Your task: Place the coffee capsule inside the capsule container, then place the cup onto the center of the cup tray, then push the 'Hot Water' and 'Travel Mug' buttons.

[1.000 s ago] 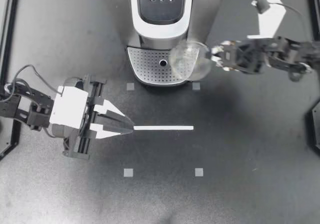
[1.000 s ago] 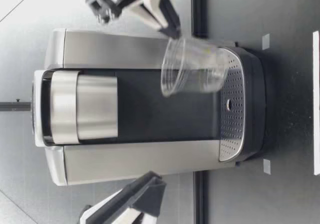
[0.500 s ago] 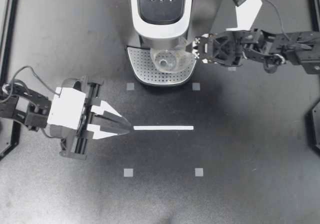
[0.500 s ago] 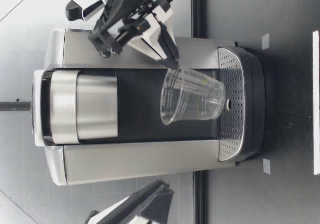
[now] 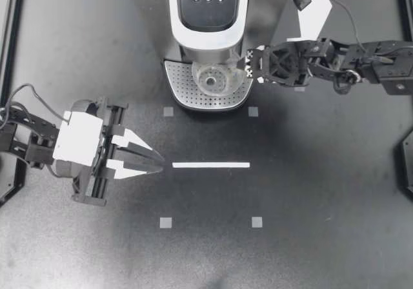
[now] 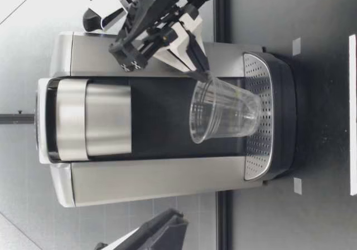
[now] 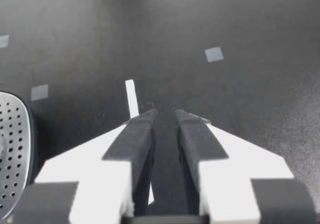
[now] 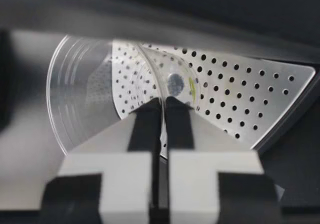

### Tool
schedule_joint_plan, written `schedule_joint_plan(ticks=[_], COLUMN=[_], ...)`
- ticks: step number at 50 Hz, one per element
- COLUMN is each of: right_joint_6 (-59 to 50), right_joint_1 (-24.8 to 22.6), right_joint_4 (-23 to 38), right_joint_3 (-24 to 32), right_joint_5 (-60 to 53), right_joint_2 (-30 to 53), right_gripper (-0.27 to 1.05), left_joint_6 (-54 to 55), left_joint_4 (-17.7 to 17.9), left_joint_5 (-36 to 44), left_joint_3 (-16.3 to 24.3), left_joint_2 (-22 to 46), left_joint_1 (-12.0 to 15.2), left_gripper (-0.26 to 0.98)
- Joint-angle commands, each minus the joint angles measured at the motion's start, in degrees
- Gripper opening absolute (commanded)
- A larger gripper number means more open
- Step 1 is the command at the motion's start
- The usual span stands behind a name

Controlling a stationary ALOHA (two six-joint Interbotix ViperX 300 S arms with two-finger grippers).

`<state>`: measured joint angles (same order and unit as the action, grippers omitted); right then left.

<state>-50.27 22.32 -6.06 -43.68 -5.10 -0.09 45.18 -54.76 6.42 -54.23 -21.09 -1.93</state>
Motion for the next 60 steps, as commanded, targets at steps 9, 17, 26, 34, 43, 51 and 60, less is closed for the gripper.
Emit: schedule_joint_plan(ticks=[9,17,26,34,43,51,60], right_joint_6=[0.1,0.1,0.2,0.2,0.1,0.2,0.2], right_joint_1=[-0.3,-0.3,-0.3,-0.3,-0.3,-0.3,-0.3], right_joint_4=[0.1,0.1,0.1,0.1,0.1,0.1,0.1], right_joint_3=[2.5,2.6,3.0,3.2,3.3,2.8,0.3], right_joint_5=[0.5,1.1,1.1,1.1,1.1,1.4,1.7], right_joint_2=[0.0,0.0,-0.2,-0.3,-0.9,-2.5,-5.7], right_gripper=[0.07,0.08,0.17,0.37,0.5,0.5,0.5], left_joint_6=[-0.1,-0.1,-0.1,-0.1,0.0,0.1,0.1], left_joint_4=[0.1,0.1,0.1,0.1,0.1,0.2,0.3], left_joint_5=[0.3,0.3,0.3,0.3,0.3,0.3,0.2], left_joint_3=[0.5,0.5,0.4,0.4,0.4,0.5,0.7], left_joint_2=[-0.9,-0.9,-0.9,-0.9,-0.9,-0.9,-1.1], left_joint_1=[0.1,0.1,0.1,0.1,0.1,0.1,0.1], left_gripper=[0.22,0.22,0.22,0.22,0.22,0.22,0.22])
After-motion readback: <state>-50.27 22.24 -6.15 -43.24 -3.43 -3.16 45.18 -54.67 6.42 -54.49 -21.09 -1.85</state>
